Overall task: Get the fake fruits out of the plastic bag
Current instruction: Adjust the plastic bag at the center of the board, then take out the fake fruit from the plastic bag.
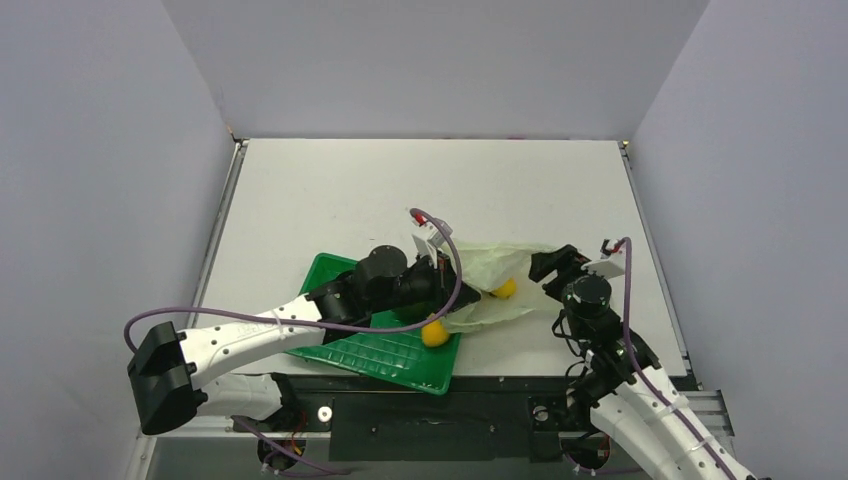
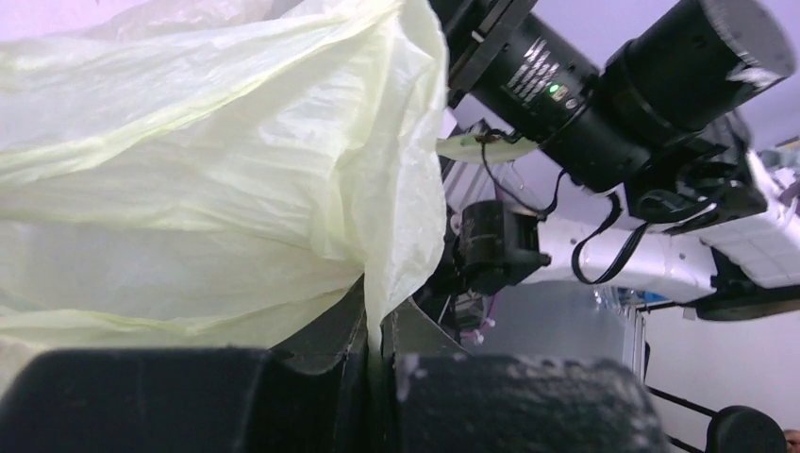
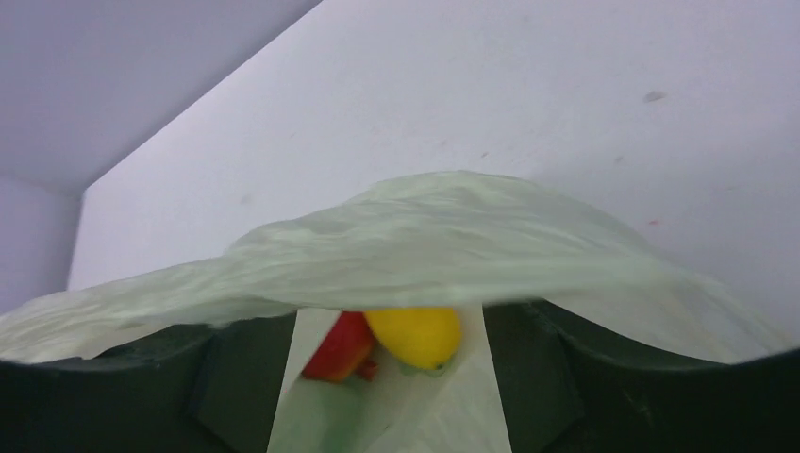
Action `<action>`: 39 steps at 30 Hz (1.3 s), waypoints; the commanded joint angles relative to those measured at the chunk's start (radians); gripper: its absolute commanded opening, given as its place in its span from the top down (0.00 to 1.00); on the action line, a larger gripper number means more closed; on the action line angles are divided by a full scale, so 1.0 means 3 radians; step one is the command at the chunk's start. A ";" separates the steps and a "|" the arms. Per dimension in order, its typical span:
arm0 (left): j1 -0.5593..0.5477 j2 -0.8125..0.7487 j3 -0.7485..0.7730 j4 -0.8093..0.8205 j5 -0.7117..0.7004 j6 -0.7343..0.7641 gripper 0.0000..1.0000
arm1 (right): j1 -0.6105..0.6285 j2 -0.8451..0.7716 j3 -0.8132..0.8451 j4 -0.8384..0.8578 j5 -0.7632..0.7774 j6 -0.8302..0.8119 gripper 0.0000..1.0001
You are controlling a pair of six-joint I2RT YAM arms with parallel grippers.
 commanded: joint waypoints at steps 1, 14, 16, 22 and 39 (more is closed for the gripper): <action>-0.0082 -0.0132 -0.0263 0.0064 -0.0201 -0.0106 1.00 | 0.0322 -0.0181 -0.0292 0.0200 -0.0912 -0.0191 0.36; 0.0683 0.0522 0.0868 -0.0528 0.0117 0.0644 1.00 | 0.0833 0.1002 -0.0079 0.0917 -0.0656 -0.0375 0.41; 0.0773 0.0655 0.1152 -0.0650 0.0221 0.0735 1.00 | 0.0759 0.1236 0.0079 0.0918 -0.0636 -0.0411 0.38; 0.0902 0.0993 0.1733 -0.0753 0.0698 0.0705 1.00 | 0.0337 0.1844 0.0536 0.1117 -0.1069 -0.0373 0.36; 0.1560 0.0668 0.0595 -0.0601 0.0298 0.1256 1.00 | 0.0224 0.3316 0.1598 0.1491 -0.1674 -0.0700 0.33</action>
